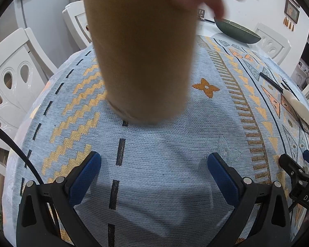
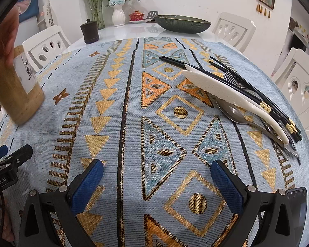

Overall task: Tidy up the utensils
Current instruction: 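Move the left gripper toward the brown wooden cup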

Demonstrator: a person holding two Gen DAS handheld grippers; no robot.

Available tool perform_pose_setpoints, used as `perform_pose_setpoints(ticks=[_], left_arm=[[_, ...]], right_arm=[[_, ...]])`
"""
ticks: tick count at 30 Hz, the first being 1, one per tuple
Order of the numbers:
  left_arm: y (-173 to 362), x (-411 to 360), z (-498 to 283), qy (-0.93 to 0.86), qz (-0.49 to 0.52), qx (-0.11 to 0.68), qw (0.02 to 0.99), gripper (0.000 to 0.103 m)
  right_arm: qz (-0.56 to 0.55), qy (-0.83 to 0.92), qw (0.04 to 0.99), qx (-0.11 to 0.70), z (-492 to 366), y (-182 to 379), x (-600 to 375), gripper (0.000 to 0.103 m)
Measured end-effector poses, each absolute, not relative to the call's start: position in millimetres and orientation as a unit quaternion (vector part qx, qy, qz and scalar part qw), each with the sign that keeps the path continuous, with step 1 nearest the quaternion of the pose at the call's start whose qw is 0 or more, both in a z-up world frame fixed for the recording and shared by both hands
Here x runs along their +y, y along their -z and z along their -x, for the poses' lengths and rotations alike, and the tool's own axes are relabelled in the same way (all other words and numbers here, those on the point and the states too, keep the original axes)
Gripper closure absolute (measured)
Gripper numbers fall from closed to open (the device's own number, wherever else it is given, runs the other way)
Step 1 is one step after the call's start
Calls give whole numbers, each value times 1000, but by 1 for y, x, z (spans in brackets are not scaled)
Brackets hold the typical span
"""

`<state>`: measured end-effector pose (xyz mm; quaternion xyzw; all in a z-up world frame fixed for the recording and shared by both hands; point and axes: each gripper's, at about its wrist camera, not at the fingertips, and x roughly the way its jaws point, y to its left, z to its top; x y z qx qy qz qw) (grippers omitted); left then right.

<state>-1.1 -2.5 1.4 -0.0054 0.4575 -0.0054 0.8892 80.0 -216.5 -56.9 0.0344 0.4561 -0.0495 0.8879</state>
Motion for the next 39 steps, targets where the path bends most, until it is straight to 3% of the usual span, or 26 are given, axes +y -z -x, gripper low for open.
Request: perform_pose_setpoints(ticks=[39], left_arm=[[0,-1,-2,6,-4,466,885,0]], right_arm=[[-34,50,888,456,-80,56,-218,0]])
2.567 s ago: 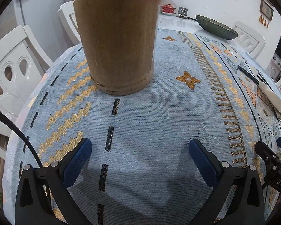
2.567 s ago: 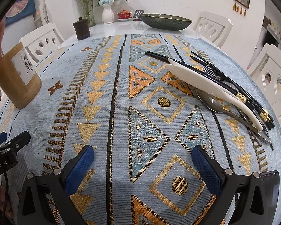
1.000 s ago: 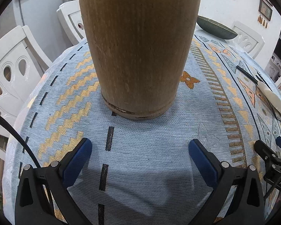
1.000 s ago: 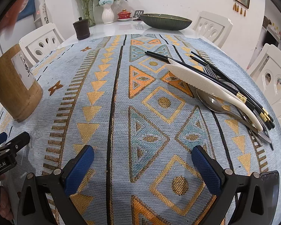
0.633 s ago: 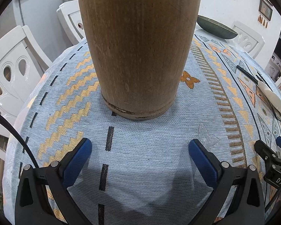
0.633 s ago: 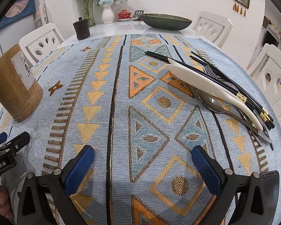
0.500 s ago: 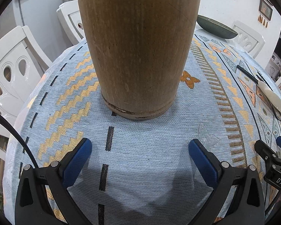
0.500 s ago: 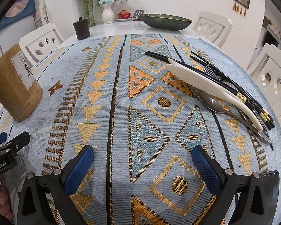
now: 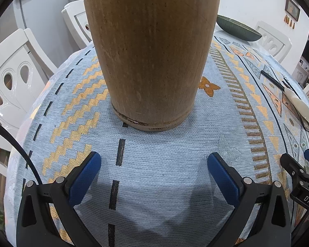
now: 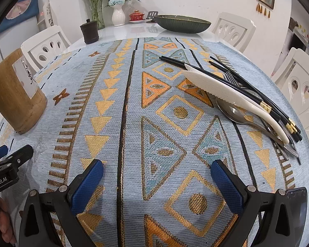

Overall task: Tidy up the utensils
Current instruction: 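Move the left gripper toward the brown wooden cup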

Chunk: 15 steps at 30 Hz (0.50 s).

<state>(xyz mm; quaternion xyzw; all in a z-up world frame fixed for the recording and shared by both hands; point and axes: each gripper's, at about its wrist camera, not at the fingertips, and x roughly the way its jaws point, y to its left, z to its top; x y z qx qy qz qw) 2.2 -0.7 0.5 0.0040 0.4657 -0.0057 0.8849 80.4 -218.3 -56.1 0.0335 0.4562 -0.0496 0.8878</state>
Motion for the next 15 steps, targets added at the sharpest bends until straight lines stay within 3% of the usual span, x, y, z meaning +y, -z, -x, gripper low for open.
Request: perform_pose_setpoints(ticks=[4,10,15], left_arm=[[-7,3,0,10,-24,460,888,1],[-50,4,12,-12,-47,321,946,1],[-41,18,-20,17,13,353,935,1]], right_arm=[[-34,44,886,459,-81,56,-222,0],[-31,43,887,460,-76,55,-216,0],[-30,43,887,459,-75,55,-216,0]])
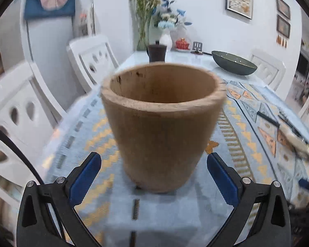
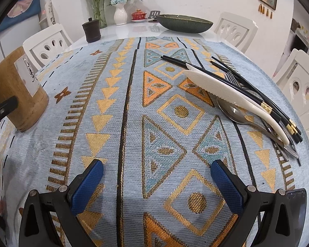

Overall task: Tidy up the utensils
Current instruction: 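Grasp the wooden cup with the left gripper and lift it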

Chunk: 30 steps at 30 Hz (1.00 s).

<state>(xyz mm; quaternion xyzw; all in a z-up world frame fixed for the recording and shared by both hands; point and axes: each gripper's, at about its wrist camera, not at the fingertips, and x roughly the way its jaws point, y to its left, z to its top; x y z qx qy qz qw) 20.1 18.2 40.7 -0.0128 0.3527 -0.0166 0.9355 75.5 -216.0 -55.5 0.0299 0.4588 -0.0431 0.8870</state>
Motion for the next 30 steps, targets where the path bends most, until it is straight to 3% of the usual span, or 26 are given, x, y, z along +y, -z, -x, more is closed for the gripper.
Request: perform_pose_setpoints(ticks=[5,10,16,25,30], left_arm=[[-37,19,-29,14,32,344,938,1],[-34,-1,-19,-2,-13,315,949,12],[-36,7,-22,8,4,317,948,12],[-33,10,-26,18,20,330,944,11],[-32,10,-27,20,22,330,944,11]], right_arm=[[-30,43,887,459,-76,55,-216,0],[-30,43,887,459,-75,55,-216,0],[-33,40,882,469,-77,53,-215,0],[-38,34,830,555,-102,49,-218,0],[-37,38,836,546,-100,50,-217,0]])
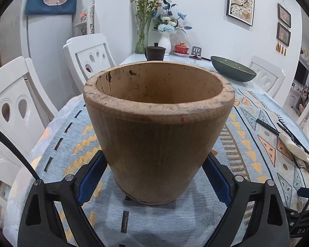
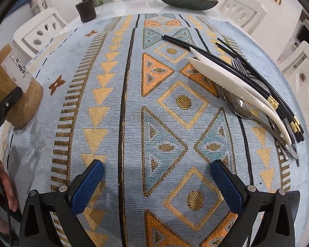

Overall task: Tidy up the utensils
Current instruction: 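Grasp the wooden cup with the left gripper and lift it, then grasp a white ceramic spoon with the right gripper while the left gripper holds the cup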

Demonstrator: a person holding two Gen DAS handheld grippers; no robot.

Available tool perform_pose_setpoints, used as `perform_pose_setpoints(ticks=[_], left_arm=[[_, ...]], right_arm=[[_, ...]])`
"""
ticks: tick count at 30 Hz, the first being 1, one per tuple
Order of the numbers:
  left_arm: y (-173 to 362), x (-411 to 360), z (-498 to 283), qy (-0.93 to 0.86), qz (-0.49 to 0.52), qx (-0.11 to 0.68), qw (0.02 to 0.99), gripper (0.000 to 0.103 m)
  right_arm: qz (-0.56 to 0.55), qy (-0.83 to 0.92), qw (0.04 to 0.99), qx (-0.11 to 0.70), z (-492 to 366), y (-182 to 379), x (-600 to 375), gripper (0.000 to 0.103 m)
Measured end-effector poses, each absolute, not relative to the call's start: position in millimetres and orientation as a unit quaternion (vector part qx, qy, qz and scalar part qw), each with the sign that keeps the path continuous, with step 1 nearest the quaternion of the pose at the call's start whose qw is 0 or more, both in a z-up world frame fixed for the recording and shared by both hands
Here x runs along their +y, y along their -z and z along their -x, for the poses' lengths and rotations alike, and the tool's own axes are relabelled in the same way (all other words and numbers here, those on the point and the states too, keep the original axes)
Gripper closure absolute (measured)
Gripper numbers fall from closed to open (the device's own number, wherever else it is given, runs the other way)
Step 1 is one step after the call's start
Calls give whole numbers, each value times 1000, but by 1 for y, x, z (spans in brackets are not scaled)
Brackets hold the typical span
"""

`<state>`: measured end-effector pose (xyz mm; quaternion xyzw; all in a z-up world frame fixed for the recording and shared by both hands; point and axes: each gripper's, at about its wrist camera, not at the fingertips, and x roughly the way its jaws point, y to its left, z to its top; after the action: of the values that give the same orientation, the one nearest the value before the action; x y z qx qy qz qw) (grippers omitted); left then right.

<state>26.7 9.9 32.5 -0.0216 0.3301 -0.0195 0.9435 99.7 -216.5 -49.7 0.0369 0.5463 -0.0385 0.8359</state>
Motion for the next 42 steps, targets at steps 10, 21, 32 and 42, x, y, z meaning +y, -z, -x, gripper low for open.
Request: perform_pose_setpoints(ticks=[10,21,32,42], left_arm=[[-32,11,-28,20,22,331,943,11],[-32,12,-28,21,23,330,943,11],[-32,13,-28,21,23,330,943,10],[-32,13,-29,21,22,333,943,10]], right_arm=[[-38,43,846,530,-98,49,-216,0],[-3,37,845,534,-100,24,-227,1],[99,66,855,506,-113,-17,-266,17],[144,-30,815,561,-147,-43,-295,17]])
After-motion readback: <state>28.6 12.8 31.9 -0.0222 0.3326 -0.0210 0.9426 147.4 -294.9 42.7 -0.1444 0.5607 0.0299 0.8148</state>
